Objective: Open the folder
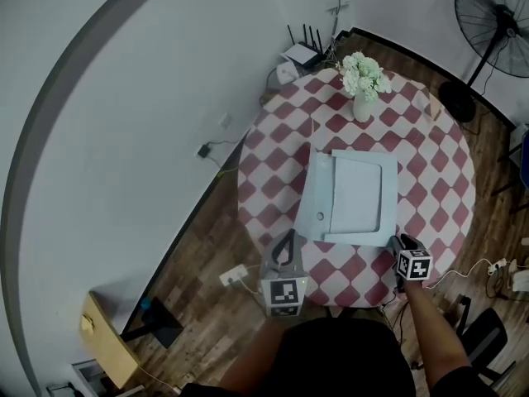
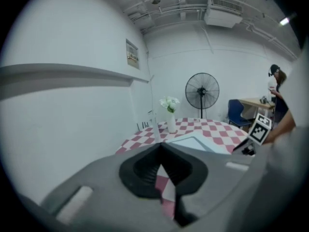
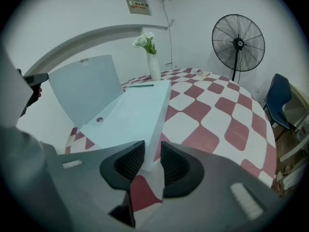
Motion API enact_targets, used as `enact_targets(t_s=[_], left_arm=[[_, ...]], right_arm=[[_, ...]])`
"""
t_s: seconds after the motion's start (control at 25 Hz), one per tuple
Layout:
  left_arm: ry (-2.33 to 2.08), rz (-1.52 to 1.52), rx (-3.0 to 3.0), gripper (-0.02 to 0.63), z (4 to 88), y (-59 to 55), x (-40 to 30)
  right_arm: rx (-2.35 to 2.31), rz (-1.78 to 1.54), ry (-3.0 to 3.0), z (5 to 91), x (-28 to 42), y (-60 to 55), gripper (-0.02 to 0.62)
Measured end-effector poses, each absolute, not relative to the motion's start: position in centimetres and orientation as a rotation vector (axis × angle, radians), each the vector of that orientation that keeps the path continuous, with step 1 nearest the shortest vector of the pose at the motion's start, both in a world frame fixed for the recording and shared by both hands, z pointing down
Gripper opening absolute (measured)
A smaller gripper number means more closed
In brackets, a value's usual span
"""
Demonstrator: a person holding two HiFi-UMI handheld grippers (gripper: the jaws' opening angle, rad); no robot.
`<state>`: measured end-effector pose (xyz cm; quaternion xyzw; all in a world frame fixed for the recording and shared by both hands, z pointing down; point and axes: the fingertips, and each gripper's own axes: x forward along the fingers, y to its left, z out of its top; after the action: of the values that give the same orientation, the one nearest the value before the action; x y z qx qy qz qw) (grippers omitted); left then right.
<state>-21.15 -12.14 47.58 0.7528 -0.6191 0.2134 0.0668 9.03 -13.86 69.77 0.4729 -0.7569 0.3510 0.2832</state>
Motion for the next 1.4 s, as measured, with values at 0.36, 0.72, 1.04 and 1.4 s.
enact_targets(t_s=[0.36, 0.72, 1.04, 1.4], left_arm=[[-1.918, 0.621, 2.027, 0.003, 52.2, -11.2, -33.0], [-1.858, 0.630, 1.947, 0.009, 57.4, -11.1, -39.3], [-1.843, 0.541, 1.939, 0.011, 59.1, -11.0, -40.9], [-1.800, 0.670, 1.891, 0.014, 63.5, -10.6, -43.4]], right_arm=[[1.331, 0.890, -1.953, 69.7, 7.8, -13.5, 0.094], [1.391, 0.769, -1.918, 67.8, 4.6, -14.1, 0.066], [1.224, 0.732, -2.212, 63.4, -9.9, -14.9, 0.002], [1.124, 0.807, -2.236, 64.0, -18.7, -13.7, 0.002]])
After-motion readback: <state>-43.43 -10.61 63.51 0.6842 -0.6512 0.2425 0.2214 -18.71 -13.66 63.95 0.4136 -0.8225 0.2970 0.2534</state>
